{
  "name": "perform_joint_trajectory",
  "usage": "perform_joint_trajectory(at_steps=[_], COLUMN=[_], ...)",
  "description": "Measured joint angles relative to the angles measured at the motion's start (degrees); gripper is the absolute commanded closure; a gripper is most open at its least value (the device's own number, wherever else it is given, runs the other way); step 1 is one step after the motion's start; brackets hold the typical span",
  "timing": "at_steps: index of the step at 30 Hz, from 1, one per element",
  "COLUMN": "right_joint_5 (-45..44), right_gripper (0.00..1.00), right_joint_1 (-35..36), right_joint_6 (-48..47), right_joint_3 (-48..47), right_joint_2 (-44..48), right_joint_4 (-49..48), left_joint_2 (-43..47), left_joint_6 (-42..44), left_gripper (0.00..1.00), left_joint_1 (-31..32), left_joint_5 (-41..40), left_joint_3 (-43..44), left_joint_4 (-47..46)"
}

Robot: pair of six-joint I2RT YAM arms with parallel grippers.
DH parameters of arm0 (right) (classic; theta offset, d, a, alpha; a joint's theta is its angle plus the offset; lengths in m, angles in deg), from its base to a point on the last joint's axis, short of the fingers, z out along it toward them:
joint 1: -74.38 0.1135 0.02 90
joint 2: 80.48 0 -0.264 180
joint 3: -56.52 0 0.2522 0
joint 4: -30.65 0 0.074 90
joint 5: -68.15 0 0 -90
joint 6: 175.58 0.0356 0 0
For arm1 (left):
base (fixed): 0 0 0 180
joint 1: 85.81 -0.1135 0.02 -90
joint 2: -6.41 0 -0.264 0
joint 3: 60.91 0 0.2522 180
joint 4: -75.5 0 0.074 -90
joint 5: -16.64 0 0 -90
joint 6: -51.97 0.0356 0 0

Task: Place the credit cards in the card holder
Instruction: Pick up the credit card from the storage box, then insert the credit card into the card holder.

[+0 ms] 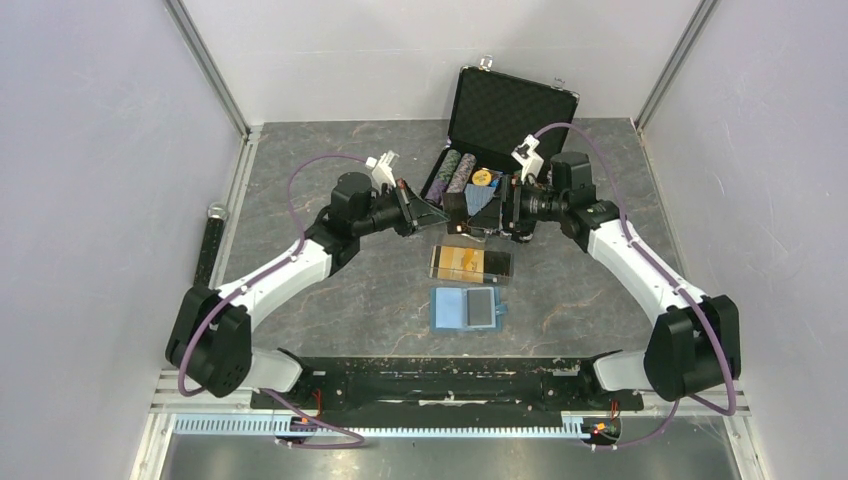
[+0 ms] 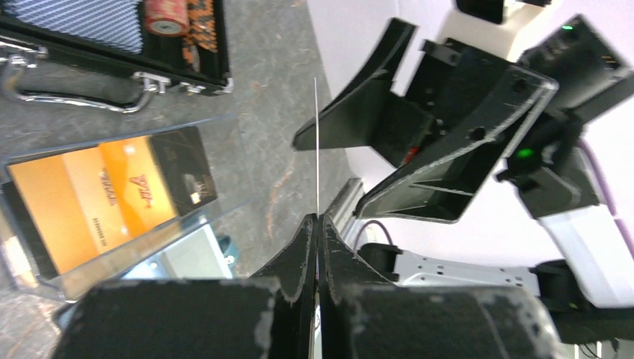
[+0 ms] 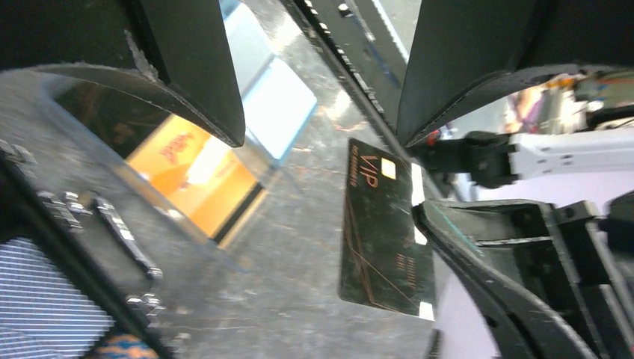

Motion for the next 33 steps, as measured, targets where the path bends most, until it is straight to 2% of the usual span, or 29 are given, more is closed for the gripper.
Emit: perform_joint_trajectory(at_steps=[2, 5, 8, 12, 15, 20, 22, 24, 33], right_joint_5=[3.7, 7.9, 11.3, 14.4, 15.7, 17.4, 17.5, 17.3, 10.2], right_gripper=[0.29, 0.39, 0.57, 0.75, 0.98, 1.0, 1.0, 1.0, 1.0], right_joint_1=[0.0, 0.0, 0.0, 0.0, 0.0, -0.1, -0.1, -0.1, -0.1], right_joint_6=[3.7, 9.4, 15.8, 23.8, 28.5, 33.0, 33.0, 31.2, 15.0], right_joint_3=[2.0, 4.8, 7.3, 10.1, 11.5, 13.0, 13.5, 13.6, 15.3], right_joint_2=[0.0, 0.0, -0.1, -0.1, -0.1, -0.2, -0.2, -0.2, 2.5], right_joint_4=[-4.9, -12.5, -20.9, -31.4, -37.8, -44.4, -44.8, -42.9, -20.3], left_joint_2=[0.9, 2.0, 2.7, 3.2, 3.2, 3.2, 3.2, 3.2, 3.5], left_joint_6=[-1.3, -2.7, -3.4, -4.6, -5.2, -5.4, -5.6, -5.6, -5.6], left_gripper=[0.98, 0.98, 0.98, 0.98, 0.92, 0.71, 0.67, 0.66, 0.67], left_joint_1=[0.0, 0.0, 0.0, 0.0, 0.0, 0.0, 0.0, 0.0, 0.7], left_joint_5=[1.1, 2.8, 3.8, 4.4, 5.1, 5.4, 5.4, 5.4, 4.2], left_joint_3=[-0.3, -0.3, -0.4, -1.6, -2.4, -2.9, -3.3, -4.1, -11.9], left_joint_4=[-1.4, -3.7, -5.6, -7.0, -7.1, -7.3, -7.3, -7.2, -2.6])
